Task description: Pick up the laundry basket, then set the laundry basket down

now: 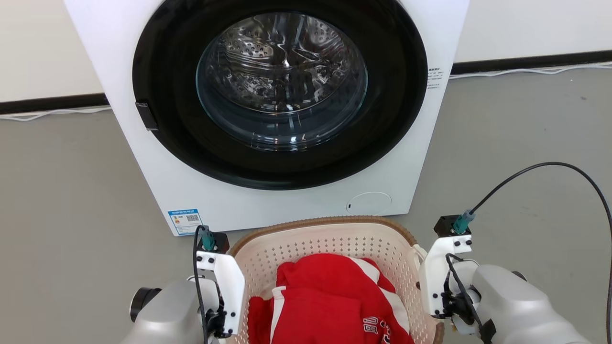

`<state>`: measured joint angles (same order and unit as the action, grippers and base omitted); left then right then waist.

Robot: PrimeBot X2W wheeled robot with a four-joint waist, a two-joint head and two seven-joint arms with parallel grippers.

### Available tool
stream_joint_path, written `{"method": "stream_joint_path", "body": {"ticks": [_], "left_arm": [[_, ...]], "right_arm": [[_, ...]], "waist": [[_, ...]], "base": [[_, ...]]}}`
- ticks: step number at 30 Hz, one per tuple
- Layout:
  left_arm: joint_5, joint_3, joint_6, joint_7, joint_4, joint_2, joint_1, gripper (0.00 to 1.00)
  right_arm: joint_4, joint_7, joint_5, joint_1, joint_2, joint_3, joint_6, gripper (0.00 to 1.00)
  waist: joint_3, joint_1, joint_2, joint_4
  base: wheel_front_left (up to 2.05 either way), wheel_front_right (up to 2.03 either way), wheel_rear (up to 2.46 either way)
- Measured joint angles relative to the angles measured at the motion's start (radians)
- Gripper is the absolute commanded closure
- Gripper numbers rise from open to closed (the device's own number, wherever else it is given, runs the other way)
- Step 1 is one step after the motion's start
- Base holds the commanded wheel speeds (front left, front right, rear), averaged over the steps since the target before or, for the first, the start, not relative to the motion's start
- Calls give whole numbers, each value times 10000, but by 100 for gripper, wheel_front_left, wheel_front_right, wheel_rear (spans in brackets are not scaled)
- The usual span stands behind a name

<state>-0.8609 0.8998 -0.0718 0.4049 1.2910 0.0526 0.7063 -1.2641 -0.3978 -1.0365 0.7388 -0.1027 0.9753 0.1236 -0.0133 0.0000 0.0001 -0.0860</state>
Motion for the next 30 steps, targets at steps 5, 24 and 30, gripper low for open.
{"method": "stream_joint_path", "body": {"ticks": [5,24,30], "left_arm": [[-67,0,-82,150,12,0,-132,100],[-201,35,-77,353,27,-6,-250,100],[-203,75,-71,362,29,-6,-249,100]], "right_arm": [[17,-439,-128,-7,-15,50,-2,100],[36,-834,-414,2,-23,301,-2,100],[61,-834,-483,1,-25,339,-2,100]], "waist": [[-168,0,0,15],[-167,0,0,60],[-141,0,0,44]], "base": [[0,0,0],[0,0,0],[0,0,0]]}}
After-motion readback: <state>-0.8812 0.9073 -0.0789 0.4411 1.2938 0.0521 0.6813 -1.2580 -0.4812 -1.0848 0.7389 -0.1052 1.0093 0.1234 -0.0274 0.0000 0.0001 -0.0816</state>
